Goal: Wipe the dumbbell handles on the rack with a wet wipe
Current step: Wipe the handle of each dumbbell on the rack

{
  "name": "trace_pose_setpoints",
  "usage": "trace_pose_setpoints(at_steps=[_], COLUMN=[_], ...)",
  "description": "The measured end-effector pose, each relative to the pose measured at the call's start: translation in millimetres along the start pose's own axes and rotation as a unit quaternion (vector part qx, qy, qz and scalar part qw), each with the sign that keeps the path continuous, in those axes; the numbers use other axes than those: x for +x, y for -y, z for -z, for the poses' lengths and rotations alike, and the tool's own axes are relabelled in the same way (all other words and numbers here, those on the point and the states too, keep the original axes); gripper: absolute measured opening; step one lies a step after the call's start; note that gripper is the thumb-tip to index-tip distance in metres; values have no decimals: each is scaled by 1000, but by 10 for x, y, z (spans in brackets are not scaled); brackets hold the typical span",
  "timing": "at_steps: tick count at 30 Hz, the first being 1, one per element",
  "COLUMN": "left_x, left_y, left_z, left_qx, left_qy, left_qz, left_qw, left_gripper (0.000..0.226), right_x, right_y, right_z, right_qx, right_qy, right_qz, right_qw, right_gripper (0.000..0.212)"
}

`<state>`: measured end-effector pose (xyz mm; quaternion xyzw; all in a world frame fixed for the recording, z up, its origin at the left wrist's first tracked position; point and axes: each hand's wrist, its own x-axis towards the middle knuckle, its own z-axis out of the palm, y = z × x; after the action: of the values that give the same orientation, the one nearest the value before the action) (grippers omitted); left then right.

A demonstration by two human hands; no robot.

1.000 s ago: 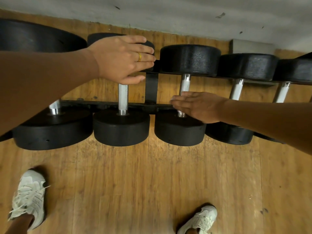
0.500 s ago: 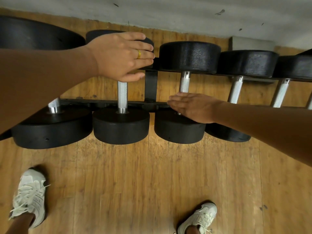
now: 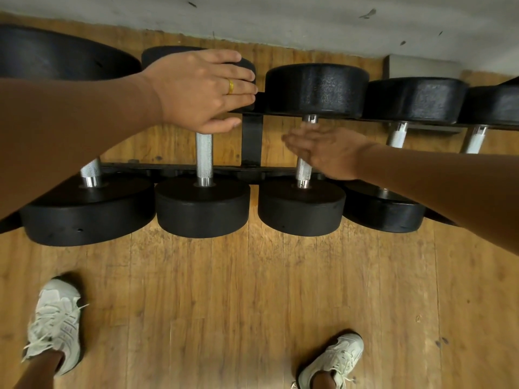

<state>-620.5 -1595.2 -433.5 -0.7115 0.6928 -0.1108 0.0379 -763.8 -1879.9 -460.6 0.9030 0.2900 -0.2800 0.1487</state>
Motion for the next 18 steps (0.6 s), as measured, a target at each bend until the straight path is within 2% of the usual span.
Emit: trace_pose_setpoints(at_steps=[4, 6, 9, 12, 14, 18], left_x=[2, -8, 5, -3, -8, 0], left_y=[-1, -4, -16, -10, -5, -1], left_z=[0, 2, 15, 2, -4, 0], left_qx=[-3, -2, -5, -2, 0, -3], left_qy=[2, 5, 8, 6, 0, 2], left_qz=[0, 2, 2, -1, -5, -8], left_qw=[1000, 1000, 1000, 1000, 1000, 1000], left_gripper=[63, 63, 65, 64, 64, 63], right_x=[-63, -85, -120, -114, -134, -164], right_y=[84, 236, 334, 239, 172, 166], right_z=[0, -44, -107, -111, -73, -94], right_qx=[-37, -42, -28, -28, -62, -73], right_qy=[-5, 1, 48, 63, 45, 2], right_qz=[-28, -6, 104, 124, 91, -29], right_qw=[999, 999, 993, 990, 993, 997], right_gripper=[84, 74, 57, 63, 69, 77])
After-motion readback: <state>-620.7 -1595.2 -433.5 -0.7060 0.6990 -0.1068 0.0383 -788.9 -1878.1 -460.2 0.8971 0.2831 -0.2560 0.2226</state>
